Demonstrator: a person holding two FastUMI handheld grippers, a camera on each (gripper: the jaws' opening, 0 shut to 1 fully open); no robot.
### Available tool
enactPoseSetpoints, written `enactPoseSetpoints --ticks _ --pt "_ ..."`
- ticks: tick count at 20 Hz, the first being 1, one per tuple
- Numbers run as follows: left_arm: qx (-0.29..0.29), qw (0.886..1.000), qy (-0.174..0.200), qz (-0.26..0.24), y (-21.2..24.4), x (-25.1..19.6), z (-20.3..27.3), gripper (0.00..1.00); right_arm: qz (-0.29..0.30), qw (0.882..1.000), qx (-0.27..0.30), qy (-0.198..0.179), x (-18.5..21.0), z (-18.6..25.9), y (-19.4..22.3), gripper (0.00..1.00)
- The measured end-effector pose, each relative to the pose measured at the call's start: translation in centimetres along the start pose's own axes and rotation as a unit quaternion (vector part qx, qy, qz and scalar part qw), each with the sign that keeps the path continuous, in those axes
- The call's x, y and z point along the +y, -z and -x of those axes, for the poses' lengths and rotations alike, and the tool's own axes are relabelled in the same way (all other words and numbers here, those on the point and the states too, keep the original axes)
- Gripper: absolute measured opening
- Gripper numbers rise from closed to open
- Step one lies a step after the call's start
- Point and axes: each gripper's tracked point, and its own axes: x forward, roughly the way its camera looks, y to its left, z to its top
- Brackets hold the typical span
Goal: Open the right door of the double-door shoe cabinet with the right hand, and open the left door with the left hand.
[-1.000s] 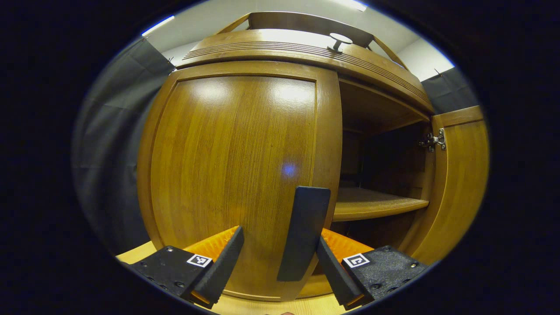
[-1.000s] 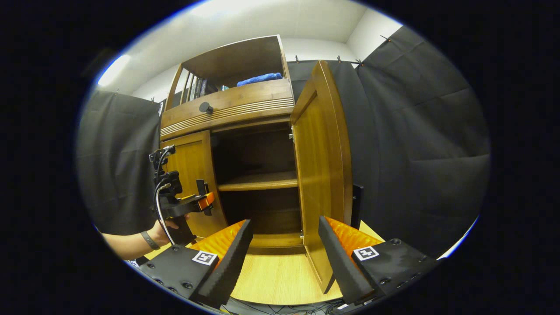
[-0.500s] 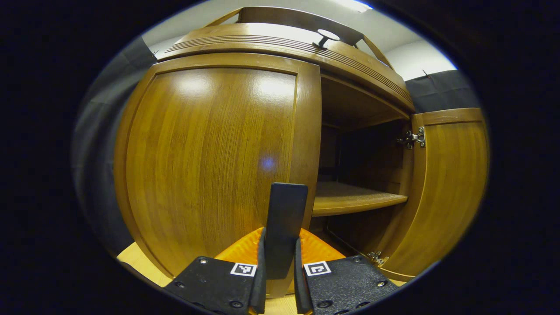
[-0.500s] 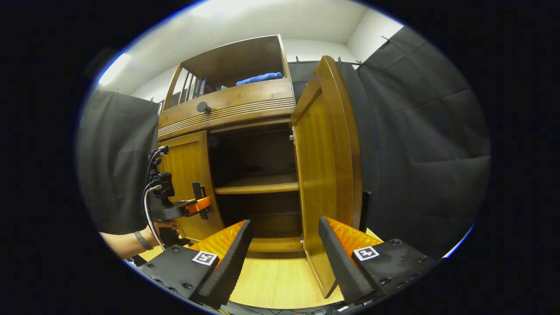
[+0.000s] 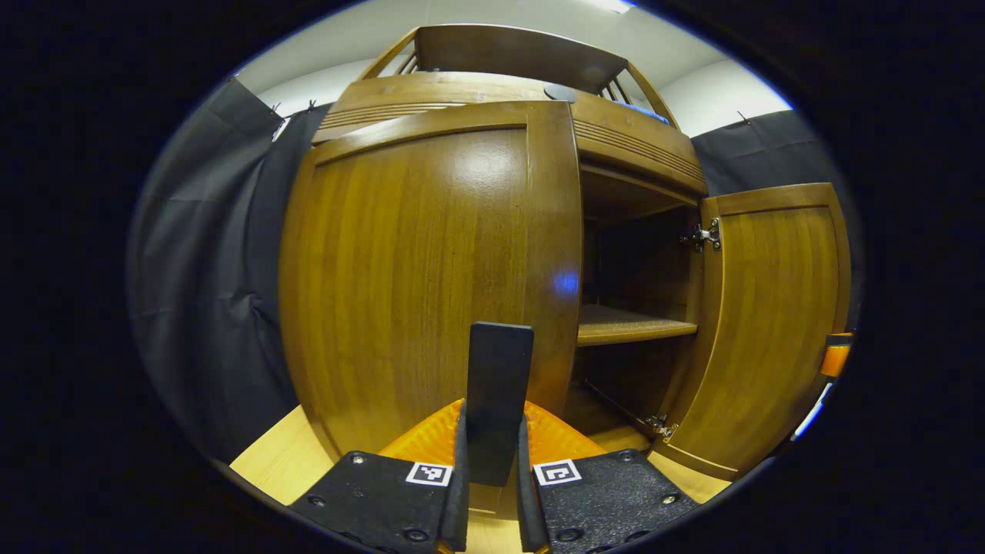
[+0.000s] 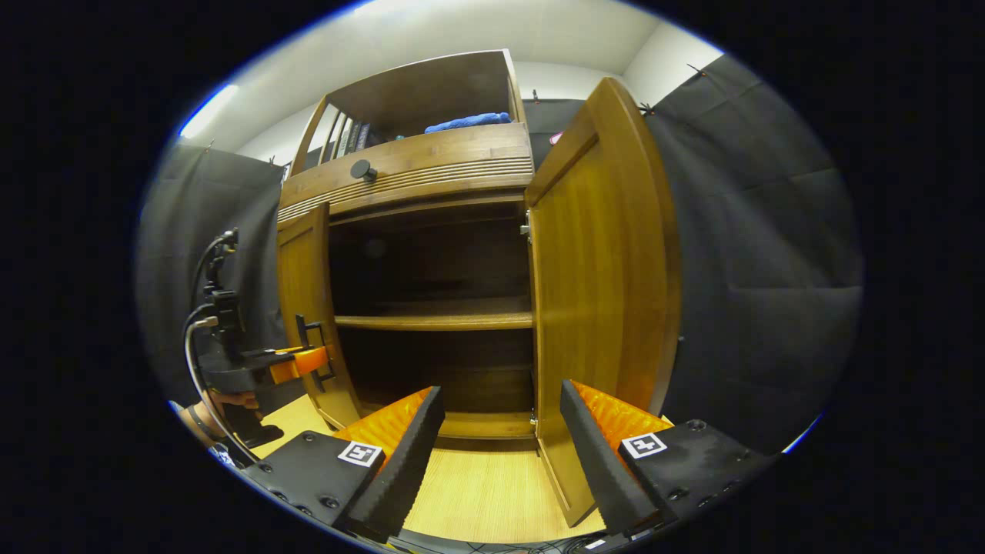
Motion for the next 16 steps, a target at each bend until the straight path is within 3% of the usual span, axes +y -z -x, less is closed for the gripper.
enactPoseSetpoints --ticks 1,2,3,13,14,15,16 --pt "0.0 1.0 -0.005 0.004 -0.1 0.1 -0.1 0.26 0.003 1.0 -0.001 -0.007 0.3 -0.2 -0.1 0.89" --pt "-0.001 1.0 -0.011 0.006 -0.2 0.1 0.3 0.26 0.005 1.0 -0.002 -0.012 0.7 -0.4 -0.2 1.0" --pt "-0.002 1.0 -0.02 0.007 -0.3 0.4 0.4 0.26 0.008 1.0 -0.004 -0.015 0.9 -0.7 -0.3 0.89" --pt "-0.035 0.989 -0.142 0.022 -2.9 2.6 2.3 0.19 0.014 0.999 0.003 -0.049 3.2 -2.3 -0.1 0.89" --pt "-0.038 0.987 -0.157 0.024 -2.7 3.0 2.4 0.18 0.013 0.998 0.002 -0.054 3.5 -2.3 -0.1 1.0" --pt "-0.041 0.984 -0.169 0.026 -2.8 3.6 2.4 0.16 0.012 0.998 0.003 -0.06 4.0 -2.3 0.1 1.0" --pt "-0.044 0.982 -0.18 0.027 -2.9 4.5 2.5 0.18 0.011 0.998 0.003 -0.063 4.2 -2.2 0.2 0.89"
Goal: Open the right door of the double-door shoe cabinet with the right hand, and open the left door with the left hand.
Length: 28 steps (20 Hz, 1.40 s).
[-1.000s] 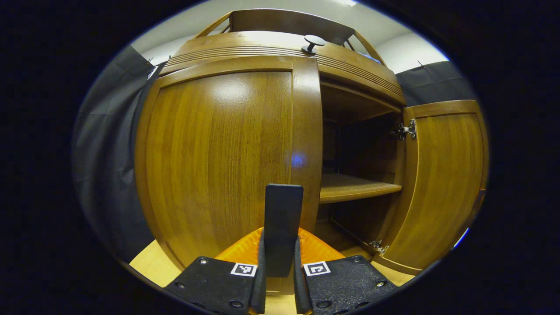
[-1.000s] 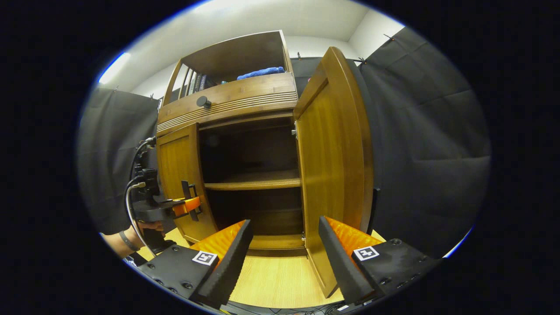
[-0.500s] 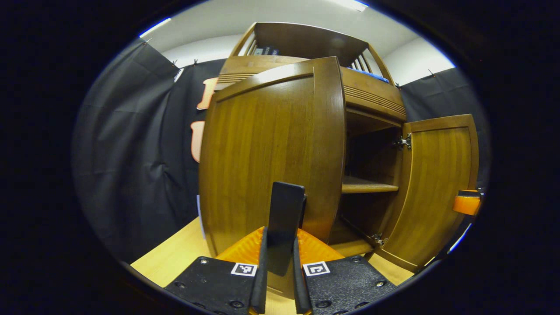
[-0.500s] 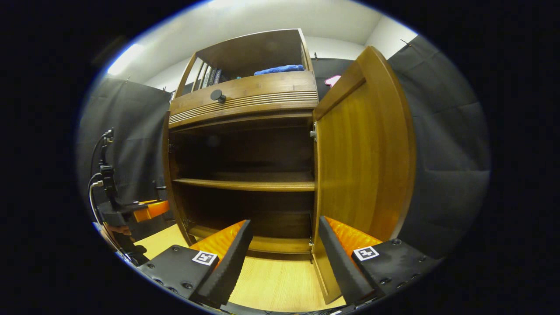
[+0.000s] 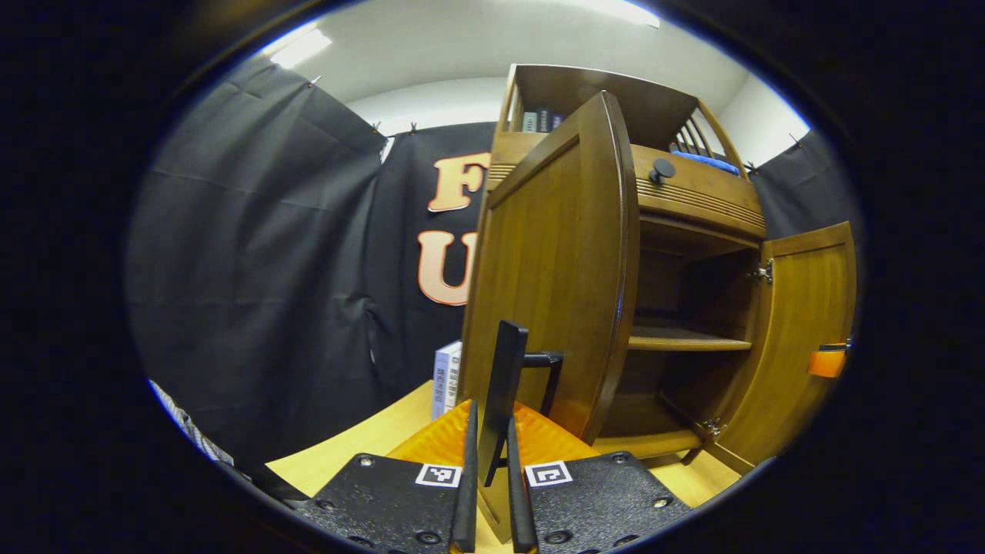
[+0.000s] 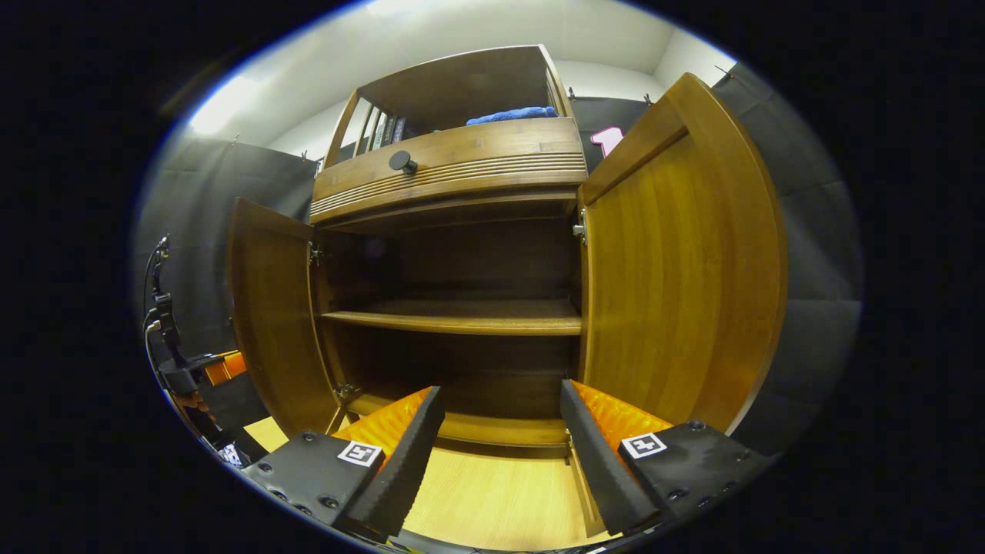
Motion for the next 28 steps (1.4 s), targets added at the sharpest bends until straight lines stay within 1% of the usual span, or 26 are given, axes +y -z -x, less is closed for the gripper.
enactPoseSetpoints --ticks 1,2,4,5,6,7,8,9,10,11,12,14,15,18,21,22,24,25,26,27,28 --pt "-0.002 1.0 -0.01 0.0 -0.1 0.7 -0.3 0.14 0.0 1.0 -0.001 0.0 0.0 0.1 0.0 0.89" --pt "-0.002 1.0 -0.013 -0.001 -0.1 1.1 -0.2 0.13 -0.001 1.0 -0.003 0.0 0.2 0.1 0.1 0.89" --pt "0.002 1.0 0.008 0.006 0.0 0.6 0.0 0.13 -0.005 1.0 0.0 0.003 0.3 -0.2 0.3 0.89" --pt "0.003 1.0 0.018 0.008 0.1 0.4 0.1 0.13 -0.008 1.0 0.001 0.002 0.5 -0.3 0.5 0.98" --pt "0.003 1.0 0.026 0.012 0.0 0.5 0.1 0.13 -0.012 1.0 0.003 0.001 0.5 -0.5 0.6 0.89" --pt "0.004 0.999 0.038 0.017 0.0 0.4 0.1 0.13 -0.015 1.0 0.003 0.001 0.5 -0.3 0.9 0.98" --pt "0.005 0.999 0.049 0.019 0.0 0.3 0.2 0.13 -0.016 1.0 0.001 0.003 0.3 -0.1 0.8 0.98" --pt "0.007 0.998 0.062 0.018 0.0 0.2 0.1 0.06 -0.016 1.0 -0.002 0.007 0.4 0.0 0.7 0.98" --pt "0.01 0.997 0.071 0.015 0.0 0.1 0.2 0.05 -0.017 1.0 -0.006 0.012 0.2 0.0 0.5 0.98" --pt "0.014 0.996 0.083 0.011 0.1 0.0 0.2 0.06 -0.018 1.0 -0.007 0.017 0.1 0.1 0.4 0.89" --pt "0.016 0.996 0.09 0.006 0.1 0.1 0.4 0.13 -0.019 1.0 -0.007 0.019 0.1 0.1 0.4 0.98" --pt "0.013 0.994 0.112 0.002 0.0 0.1 0.4 0.18 -0.022 1.0 -0.005 0.022 0.0 0.0 0.4 0.98" --pt "0.012 0.993 0.121 0.001 -0.1 0.2 0.3 0.17 -0.023 0.999 -0.004 0.025 -0.1 0.1 0.6 0.89" --pt "0.01 0.989 0.145 -0.006 -0.2 0.2 0.0 0.18 -0.023 0.999 -0.005 0.034 -0.4 0.3 0.4 0.89" --pt "0.017 0.988 0.151 -0.01 -0.1 0.1 0.3 0.17 -0.021 0.999 -0.008 0.034 -0.4 0.1 0.1 0.89" --pt "0.016 0.988 0.15 -0.018 -0.2 0.4 0.5 0.16 -0.021 0.999 -0.008 0.034 -0.3 0.2 0.2 0.89" --pt "0.012 0.99 0.135 -0.037 -0.3 1.9 0.5 0.16 -0.02 0.999 -0.01 0.033 -0.3 0.0 0.1 0.89" --pt "0.011 0.991 0.128 -0.031 -0.5 2.3 0.7 0.16 -0.021 0.999 -0.01 0.03 -0.2 -0.2 0.1 0.89" --pt "0.012 0.992 0.127 -0.017 -0.6 1.7 1.1 0.16 -0.022 0.999 -0.009 0.025 -0.1 -0.4 0.2 0.89" --pt "0.012 0.992 0.123 -0.004 -0.7 1.3 1.5 0.17 -0.024 0.999 -0.008 0.021 -0.1 -0.6 0.2 0.98" --pt "0.009 0.994 0.112 0.001 -0.8 1.3 1.6 0.12 -0.024 1.0 -0.006 0.016 -0.1 -0.9 0.4 0.89"
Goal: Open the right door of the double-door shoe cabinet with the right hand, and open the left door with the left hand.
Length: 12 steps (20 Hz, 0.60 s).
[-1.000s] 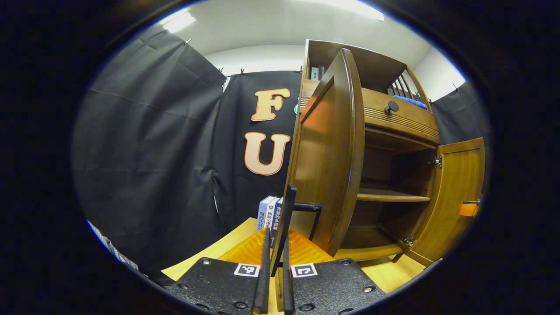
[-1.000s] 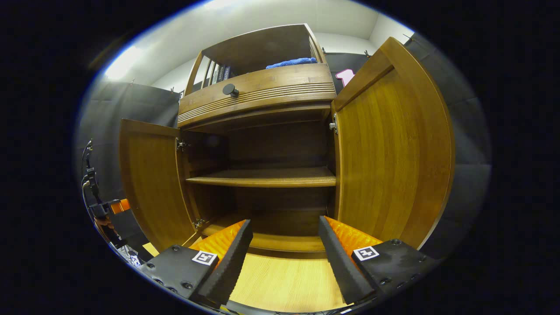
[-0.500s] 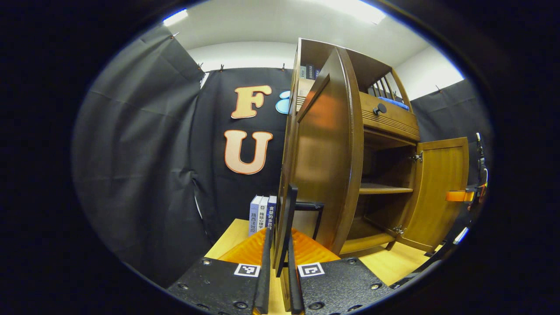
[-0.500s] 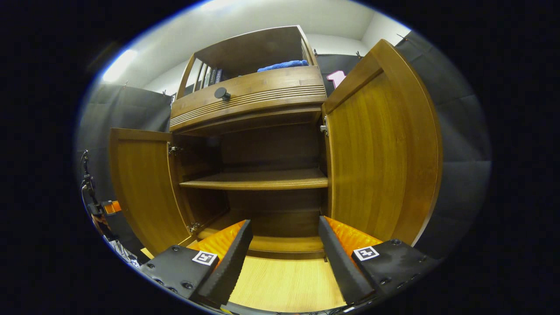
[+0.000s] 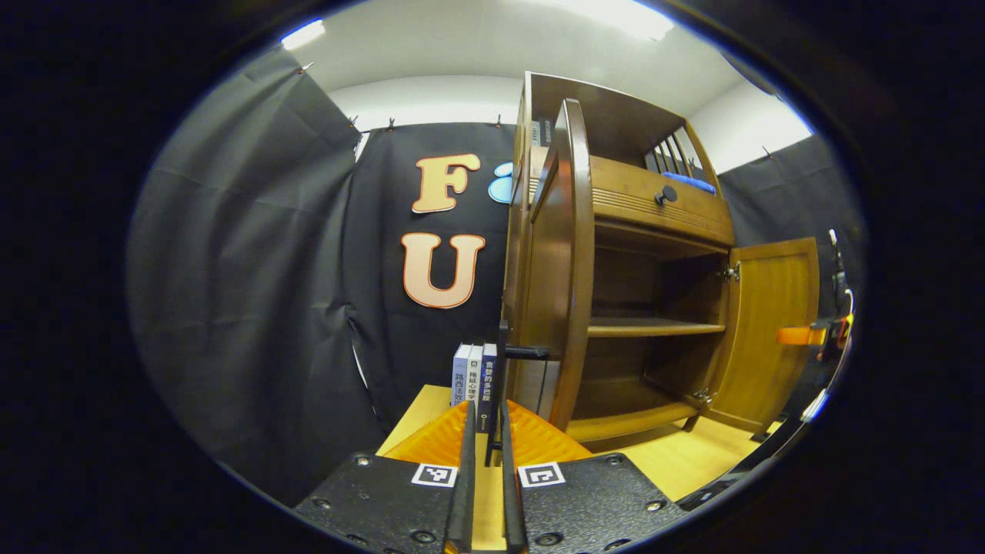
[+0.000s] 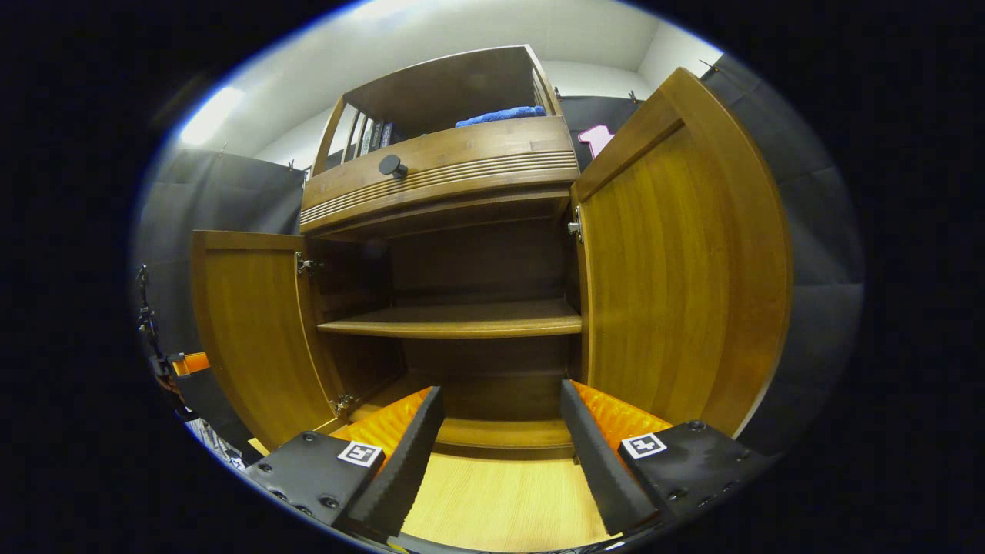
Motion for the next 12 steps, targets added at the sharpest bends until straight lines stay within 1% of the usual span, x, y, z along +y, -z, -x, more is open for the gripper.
enactPoseSetpoints --ticks 1,2,3,4,5,7,8,9,10,11,12 --pt "-0.006 1.0 -0.014 -0.002 -0.3 0.3 0.0 0.07 -0.001 1.0 0.001 -0.005 0.0 -0.2 0.0 0.89" --pt "-0.013 1.0 -0.025 -0.005 -0.7 0.6 0.3 0.05 -0.001 1.0 0.002 -0.01 0.0 -0.4 0.0 0.89" --pt "-0.023 0.999 -0.028 -0.004 -1.3 0.5 0.3 0.05 -0.002 1.0 0.003 -0.014 0.1 -0.7 0.1 0.89" --pt "-0.031 0.999 -0.03 -0.001 -1.7 0.2 0.3 0.12 -0.002 1.0 0.004 -0.018 0.0 -0.9 0.1 0.89" --pt "-0.036 0.999 -0.034 0.0 -2.0 0.0 0.0 0.12 -0.002 1.0 0.004 -0.021 0.0 -1.1 0.1 0.89" --pt "-0.048 0.998 -0.037 -0.002 -2.6 -0.5 -0.1 0.16 0.0 1.0 -0.006 -0.019 -0.4 -1.3 -0.4 0.89" --pt "-0.054 0.998 -0.033 0.001 -2.9 -1.0 -0.1 0.18 0.001 1.0 -0.012 -0.016 -0.7 -1.2 -0.7 0.89" --pt "-0.059 0.998 -0.023 0.009 -3.2 -1.9 -0.5 0.12 0.002 1.0 -0.017 -0.012 -0.9 -1.2 -1.0 0.89" --pt "-0.064 0.998 -0.014 0.017 -3.4 -2.8 -0.7 0.12 0.002 1.0 -0.02 -0.008 -1.2 -1.2 -1.3 0.89" --pt "-0.067 0.997 -0.009 0.023 -3.6 -3.5 -1.1 0.16 0.003 1.0 -0.022 -0.004 -1.4 -1.1 -1.3 0.89" --pt "-0.07 0.997 -0.003 0.027 -3.7 -4.1 -1.3 0.12 0.005 1.0 -0.023 -0.001 -1.6 -0.9 -1.3 0.89"
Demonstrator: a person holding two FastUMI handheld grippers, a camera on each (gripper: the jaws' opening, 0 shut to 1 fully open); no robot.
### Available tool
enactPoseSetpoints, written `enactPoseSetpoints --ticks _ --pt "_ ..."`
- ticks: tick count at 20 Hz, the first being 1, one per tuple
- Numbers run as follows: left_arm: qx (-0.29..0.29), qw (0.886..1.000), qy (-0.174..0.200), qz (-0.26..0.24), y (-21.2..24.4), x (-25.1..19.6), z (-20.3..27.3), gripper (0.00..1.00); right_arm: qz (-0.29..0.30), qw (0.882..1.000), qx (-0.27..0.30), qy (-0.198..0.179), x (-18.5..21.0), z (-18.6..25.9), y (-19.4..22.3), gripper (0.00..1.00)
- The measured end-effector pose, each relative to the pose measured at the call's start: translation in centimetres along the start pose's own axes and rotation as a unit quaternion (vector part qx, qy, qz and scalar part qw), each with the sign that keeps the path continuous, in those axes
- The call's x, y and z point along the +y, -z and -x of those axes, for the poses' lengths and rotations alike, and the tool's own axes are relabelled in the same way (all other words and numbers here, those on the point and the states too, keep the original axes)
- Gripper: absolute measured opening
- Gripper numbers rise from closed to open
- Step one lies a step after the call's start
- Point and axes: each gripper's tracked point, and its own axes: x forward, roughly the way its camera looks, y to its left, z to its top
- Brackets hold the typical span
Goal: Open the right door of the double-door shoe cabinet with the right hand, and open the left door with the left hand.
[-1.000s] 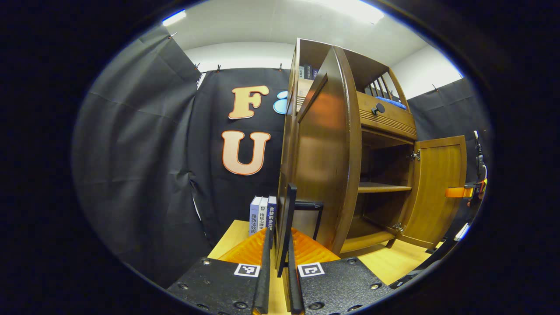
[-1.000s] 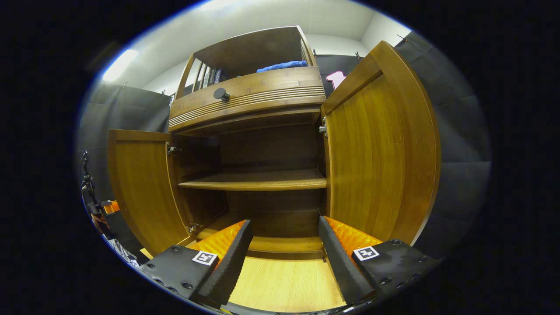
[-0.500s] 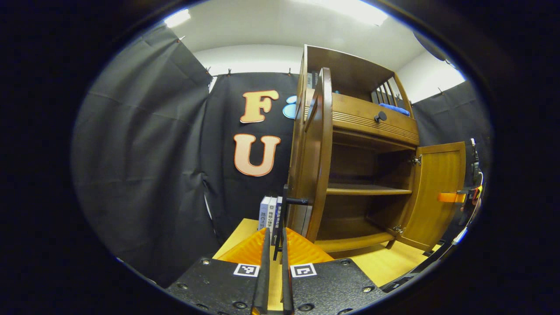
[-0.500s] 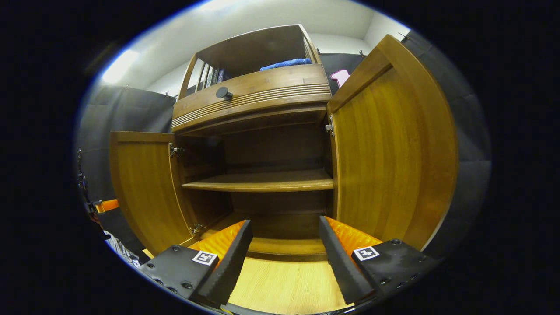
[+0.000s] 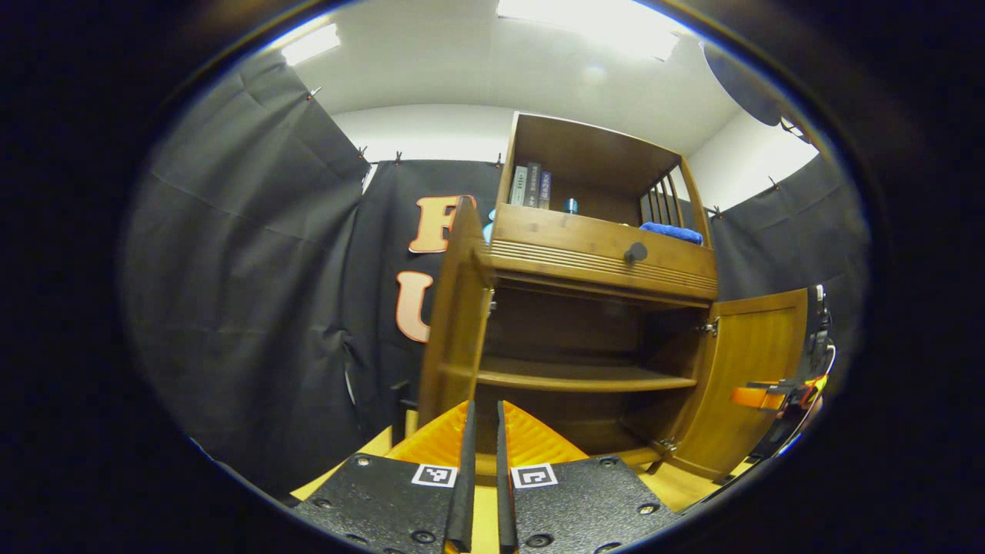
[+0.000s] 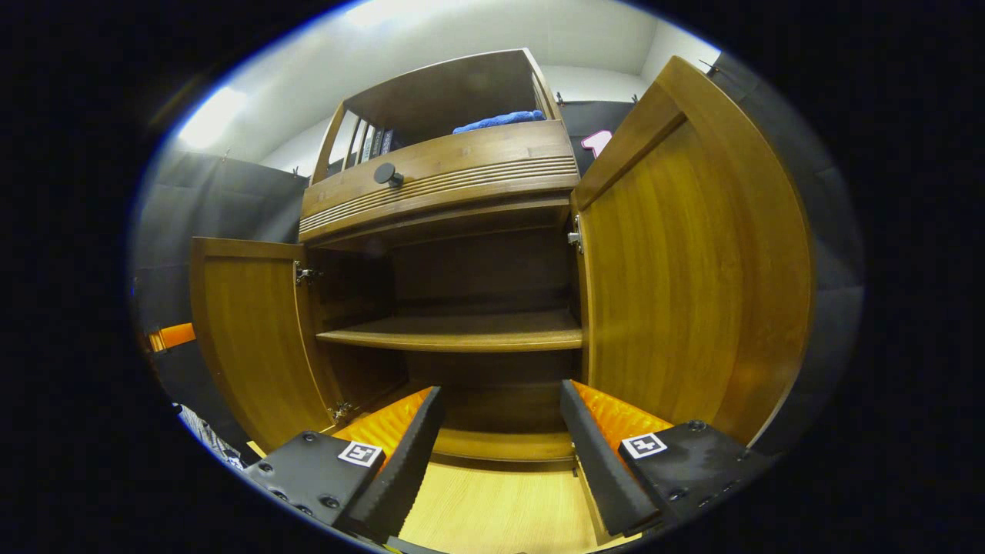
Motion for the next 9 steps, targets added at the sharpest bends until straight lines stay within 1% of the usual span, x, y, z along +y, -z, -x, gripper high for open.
enactPoseSetpoints --ticks 5,6,8,9 --pt "0.005 0.999 0.037 0.027 0.6 -3.4 -1.3 0.12 0.024 0.999 -0.005 0.03 -1.3 1.6 0.4 0.89" --pt "0.01 0.999 0.041 0.034 0.9 -4.1 -1.4 0.12 0.025 0.999 -0.003 0.035 -1.4 1.8 0.6 0.97" --pt "0.017 0.998 0.044 0.045 1.4 -4.9 -1.5 0.12 0.024 0.999 0.002 0.034 -1.2 2.3 0.9 0.98" --pt "0.019 0.998 0.045 0.044 1.5 -5.2 -1.4 0.05 0.023 0.999 0.004 0.033 -1.0 2.4 1.2 0.98"
